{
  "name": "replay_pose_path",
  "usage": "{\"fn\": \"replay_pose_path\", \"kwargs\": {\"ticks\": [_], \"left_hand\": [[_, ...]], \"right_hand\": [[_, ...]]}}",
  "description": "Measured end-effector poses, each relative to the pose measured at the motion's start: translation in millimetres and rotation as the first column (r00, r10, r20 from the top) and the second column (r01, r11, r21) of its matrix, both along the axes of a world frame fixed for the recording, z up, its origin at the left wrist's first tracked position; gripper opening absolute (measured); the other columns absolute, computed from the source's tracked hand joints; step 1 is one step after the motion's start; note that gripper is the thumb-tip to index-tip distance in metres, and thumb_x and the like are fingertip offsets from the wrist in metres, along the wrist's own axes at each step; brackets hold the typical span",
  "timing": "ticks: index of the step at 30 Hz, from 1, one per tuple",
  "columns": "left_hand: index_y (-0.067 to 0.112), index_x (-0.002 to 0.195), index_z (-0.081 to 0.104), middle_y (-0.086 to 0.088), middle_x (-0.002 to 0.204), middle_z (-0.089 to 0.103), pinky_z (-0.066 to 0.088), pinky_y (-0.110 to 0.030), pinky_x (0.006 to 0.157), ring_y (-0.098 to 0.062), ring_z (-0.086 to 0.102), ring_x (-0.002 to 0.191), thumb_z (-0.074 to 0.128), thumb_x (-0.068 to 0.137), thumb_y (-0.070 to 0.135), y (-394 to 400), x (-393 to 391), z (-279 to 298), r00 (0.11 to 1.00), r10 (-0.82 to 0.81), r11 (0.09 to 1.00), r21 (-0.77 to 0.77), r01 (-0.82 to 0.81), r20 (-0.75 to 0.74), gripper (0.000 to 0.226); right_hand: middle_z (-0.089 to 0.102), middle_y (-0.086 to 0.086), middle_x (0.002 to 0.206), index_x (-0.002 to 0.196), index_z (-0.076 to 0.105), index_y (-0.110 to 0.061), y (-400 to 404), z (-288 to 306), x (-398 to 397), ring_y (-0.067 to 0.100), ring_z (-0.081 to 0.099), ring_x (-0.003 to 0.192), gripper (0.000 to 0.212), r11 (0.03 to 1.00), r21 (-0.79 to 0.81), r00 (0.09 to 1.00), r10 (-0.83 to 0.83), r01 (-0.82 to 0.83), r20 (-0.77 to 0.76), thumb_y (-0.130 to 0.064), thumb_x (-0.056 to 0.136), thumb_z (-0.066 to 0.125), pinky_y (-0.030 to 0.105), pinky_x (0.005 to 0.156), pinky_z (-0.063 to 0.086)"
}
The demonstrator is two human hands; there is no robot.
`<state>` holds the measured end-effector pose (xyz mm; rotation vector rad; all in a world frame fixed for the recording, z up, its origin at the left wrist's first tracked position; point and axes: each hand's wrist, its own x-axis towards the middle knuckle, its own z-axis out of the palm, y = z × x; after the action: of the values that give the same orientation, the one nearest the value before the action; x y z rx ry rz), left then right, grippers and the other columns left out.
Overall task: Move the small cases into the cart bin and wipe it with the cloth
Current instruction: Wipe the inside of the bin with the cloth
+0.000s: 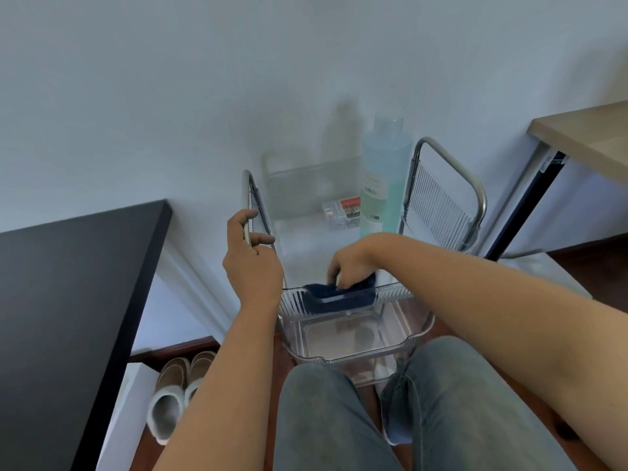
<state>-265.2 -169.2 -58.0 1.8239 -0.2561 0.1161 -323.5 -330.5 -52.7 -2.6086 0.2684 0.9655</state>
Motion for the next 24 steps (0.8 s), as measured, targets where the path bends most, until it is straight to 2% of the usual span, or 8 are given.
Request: {"fn": "replay_pose_path", "kwargs": {"ticks": [5, 8, 12, 15, 18, 20, 22, 24], "left_hand": [[0.048, 0.111, 0.051, 0.009, 0.073, 0.065, 0.048, -0.035, 0.051, -0.011, 0.053, 0.055, 0.031, 0.070, -0.015, 0.1, -0.6, 0.0, 0.999, 0.013, 1.000, 0.005, -0.014, 0.033, 0.077], [0.050, 0.110, 0.051, 0.009, 0.073, 0.066, 0.049, -0.035, 0.050, -0.012, 0.053, 0.054, 0.031, 0.071, -0.016, -1.0, -0.9, 0.0, 0.999, 0.023, 1.000, -0.002, -0.023, 0.032, 0.080], [0.053, 0.110, 0.050, 0.011, 0.076, 0.065, 0.049, -0.038, 0.048, -0.014, 0.053, 0.055, 0.033, 0.073, -0.017, 0.7, -1.7, 1.7, 1.000, 0.006, 1.000, 0.005, -0.006, 0.030, 0.082], [0.044, 0.116, 0.053, 0.009, 0.105, 0.058, 0.055, -0.049, 0.070, -0.020, 0.057, 0.092, 0.042, 0.073, -0.014, 1.7, -4.1, 7.6, 0.996, 0.012, 0.997, 0.071, -0.019, 0.092, 0.073], [0.034, 0.123, 0.055, 0.002, 0.137, 0.034, 0.030, -0.057, 0.110, -0.030, 0.032, 0.130, 0.059, 0.070, 0.008, -0.1, -16.9, 15.1, 0.936, -0.011, 0.919, 0.372, -0.129, 0.352, 0.060], [0.042, 0.129, 0.047, 0.007, 0.142, 0.029, 0.009, -0.056, 0.117, -0.021, 0.023, 0.138, 0.063, 0.069, 0.027, -6.5, -33.1, 24.2, 0.841, -0.292, 0.872, 0.488, 0.038, 0.456, 0.064], [0.049, 0.137, 0.033, 0.016, 0.141, 0.030, 0.014, -0.047, 0.115, -0.005, 0.021, 0.132, 0.063, 0.073, 0.042, -13.2, -49.7, 33.9, 0.683, -0.608, 0.749, 0.577, 0.325, 0.405, 0.071], [0.044, 0.144, 0.031, 0.017, 0.140, 0.036, 0.023, -0.037, 0.112, -0.002, 0.027, 0.128, 0.064, 0.079, 0.051, -18.0, -55.2, 40.8, 0.609, -0.733, 0.640, 0.611, 0.465, 0.304, 0.073]], "right_hand": [[0.064, 0.000, 0.089, 0.119, 0.066, -0.024, -51.8, 12.1, -40.0, 0.018, 0.061, 0.074, 0.039, 0.985, -0.170, 0.987, -0.069, 0.044, -0.144, -0.012, 0.084, 0.053, 0.025, 0.061, 0.054], [0.065, -0.003, 0.087, 0.119, 0.068, -0.022, -66.0, 15.7, -53.7, 0.013, 0.056, 0.066, 0.041, 0.963, -0.268, 0.985, -0.069, 0.025, -0.157, -0.011, 0.082, 0.053, 0.021, 0.049, 0.044], [0.065, 0.001, 0.109, 0.120, 0.067, -0.022, -73.5, 14.6, -61.7, 0.019, 0.058, 0.089, 0.040, 0.966, -0.248, 0.985, -0.112, 0.076, -0.134, -0.013, 0.084, 0.054, 0.028, 0.071, 0.044], [0.063, -0.002, 0.106, 0.117, 0.068, -0.022, -83.1, 19.4, -68.3, 0.013, 0.059, 0.087, 0.031, 0.972, -0.046, 0.973, -0.229, 0.230, 0.026, -0.020, 0.088, 0.059, 0.024, 0.072, 0.044], [0.070, 0.000, 0.084, 0.100, 0.074, -0.014, -87.0, 28.6, -72.4, 0.011, 0.064, 0.068, 0.019, 0.808, 0.415, 0.849, -0.510, 0.418, 0.138, -0.016, 0.090, 0.058, 0.024, 0.060, 0.051], [0.066, 0.003, 0.070, 0.094, 0.072, -0.005, -82.0, 37.8, -72.9, 0.010, 0.059, 0.053, 0.018, 0.606, 0.673, 0.786, -0.616, 0.424, 0.060, -0.011, 0.093, 0.056, 0.021, 0.050, 0.047], [0.065, 0.013, 0.080, 0.092, 0.068, -0.002, -75.0, 44.6, -72.5, 0.018, 0.061, 0.068, 0.017, 0.477, 0.778, 0.775, -0.632, 0.408, -0.019, -0.015, 0.093, 0.058, 0.027, 0.063, 0.048], [0.064, 0.017, 0.093, 0.094, 0.066, -0.001, -67.4, 50.2, -72.1, 0.029, 0.057, 0.086, 0.024, 0.433, 0.805, 0.781, -0.621, 0.406, -0.059, -0.023, 0.086, 0.063, 0.039, 0.079, 0.042]]}}
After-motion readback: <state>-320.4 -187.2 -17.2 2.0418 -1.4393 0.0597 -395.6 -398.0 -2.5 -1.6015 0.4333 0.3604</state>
